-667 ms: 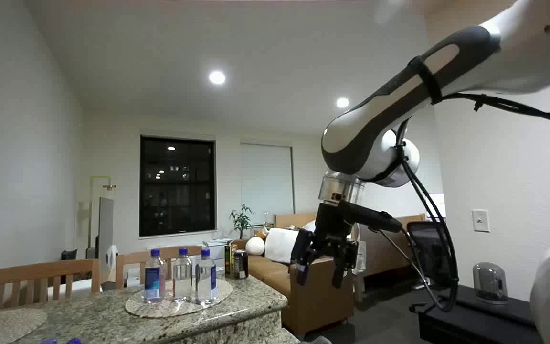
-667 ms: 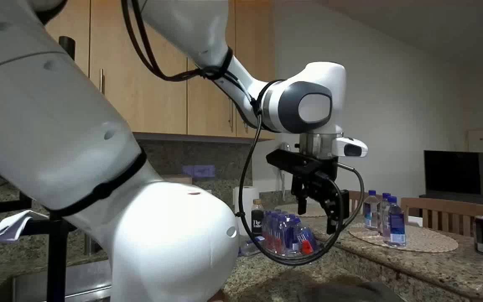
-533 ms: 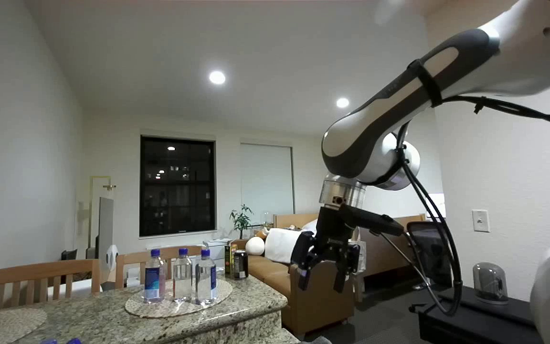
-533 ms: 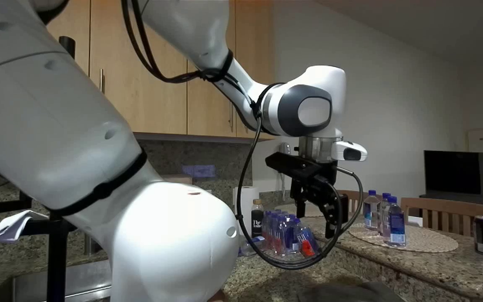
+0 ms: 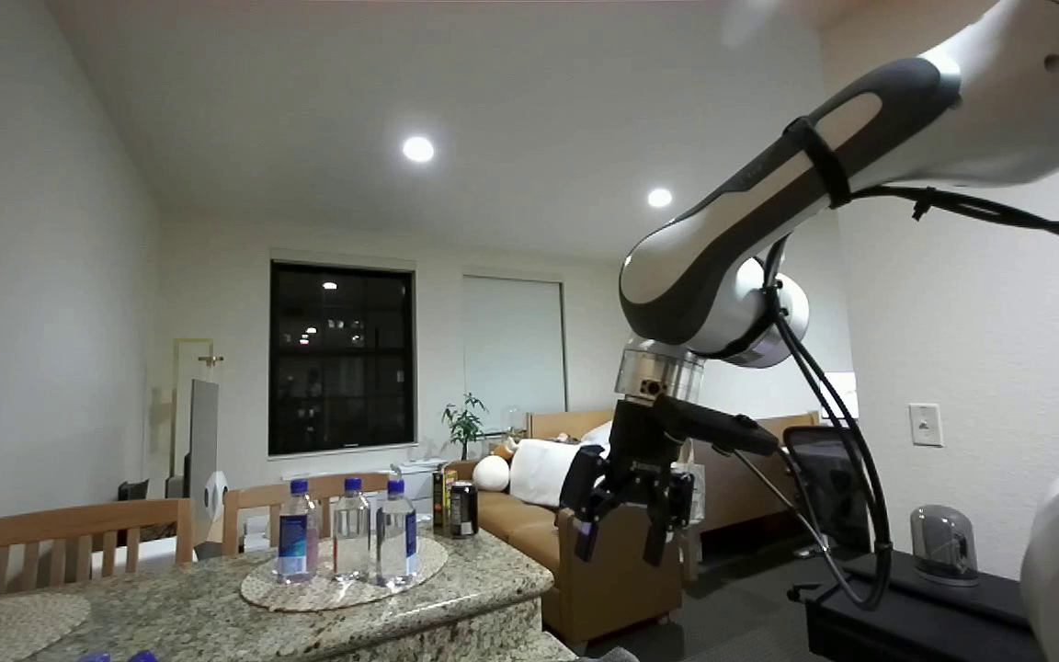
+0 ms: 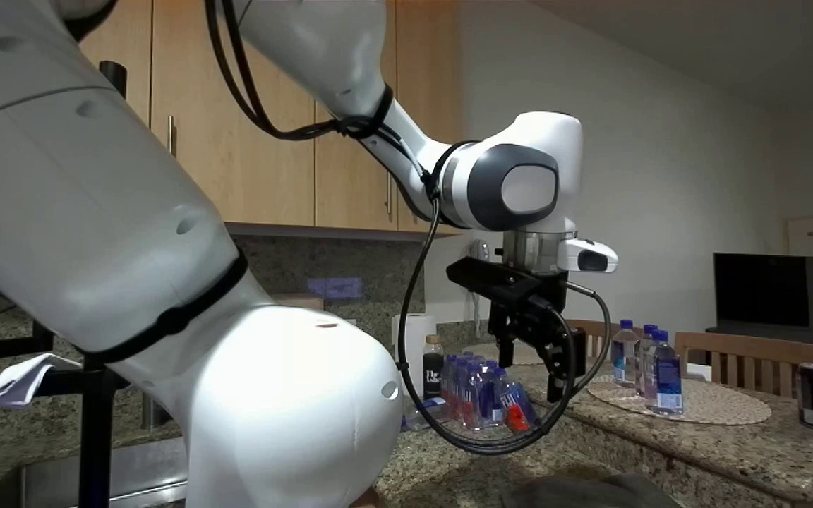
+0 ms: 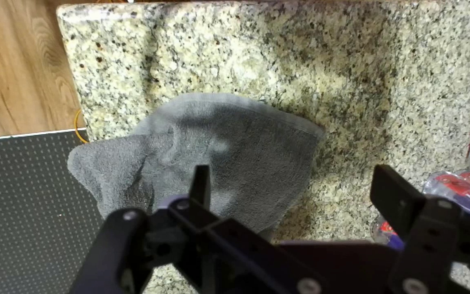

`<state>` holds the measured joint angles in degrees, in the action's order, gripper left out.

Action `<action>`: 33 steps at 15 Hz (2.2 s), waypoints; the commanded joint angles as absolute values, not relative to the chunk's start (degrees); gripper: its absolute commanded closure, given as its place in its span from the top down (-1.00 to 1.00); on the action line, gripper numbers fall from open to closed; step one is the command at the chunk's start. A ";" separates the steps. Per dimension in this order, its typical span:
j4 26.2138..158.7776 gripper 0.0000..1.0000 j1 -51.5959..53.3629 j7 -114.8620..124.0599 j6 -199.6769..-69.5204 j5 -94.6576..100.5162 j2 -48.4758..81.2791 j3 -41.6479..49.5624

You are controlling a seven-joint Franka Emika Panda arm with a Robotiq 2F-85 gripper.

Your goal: Move the towel to the left

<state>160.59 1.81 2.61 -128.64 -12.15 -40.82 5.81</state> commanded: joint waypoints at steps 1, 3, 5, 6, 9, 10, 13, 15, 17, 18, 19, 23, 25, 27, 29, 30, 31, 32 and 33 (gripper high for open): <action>160.32 1.00 1.31 1.87 -128.52 -13.08 -40.61 5.17; 160.03 1.00 1.78 1.44 -129.26 -13.63 -40.33 5.35; 159.72 1.00 2.09 0.76 -130.06 -13.63 -39.98 5.40; 159.64 1.00 2.17 0.54 -130.29 -13.54 -39.85 5.40; 159.49 1.00 2.13 -0.25 -131.73 -12.78 -38.90 5.14; 159.48 1.00 2.15 -0.55 -132.33 -12.63 -38.44 5.09; 159.23 1.00 1.66 -1.40 -135.79 -11.49 -35.88 4.63; 158.57 1.00 1.30 -1.44 -138.07 -10.49 -33.34 4.35; 157.60 1.00 1.23 -1.35 -140.19 -9.80 -30.53 4.33; 156.93 1.00 1.13 -1.33 -141.24 -9.36 -28.86 4.31; 156.26 1.00 1.11 -1.39 -141.93 -9.06 -27.45 4.35; 152.38 1.00 1.05 -1.24 -143.61 -8.51 -21.59 4.57; 150.25 1.00 0.81 -1.09 -143.97 -8.41 -18.84 4.59; 148.45 1.00 0.20 -0.64 -144.95 -7.53 -16.46 4.30; 146.83 1.00 -0.47 -0.16 -146.18 -6.14 -14.27 4.17; 146.10 1.00 -0.80 -0.03 -146.64 -5.51 -13.24 4.20; 145.34 1.00 -1.16 0.11 -147.15 -4.84 -12.23 4.25; 144.59 1.00 -1.47 0.09 -147.32 -4.33 -11.35 4.38; 143.81 1.00 -1.84 0.28 -147.51 -3.84 -10.44 4.44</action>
<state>146.18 -0.20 0.46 -145.93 -5.70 -13.70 4.86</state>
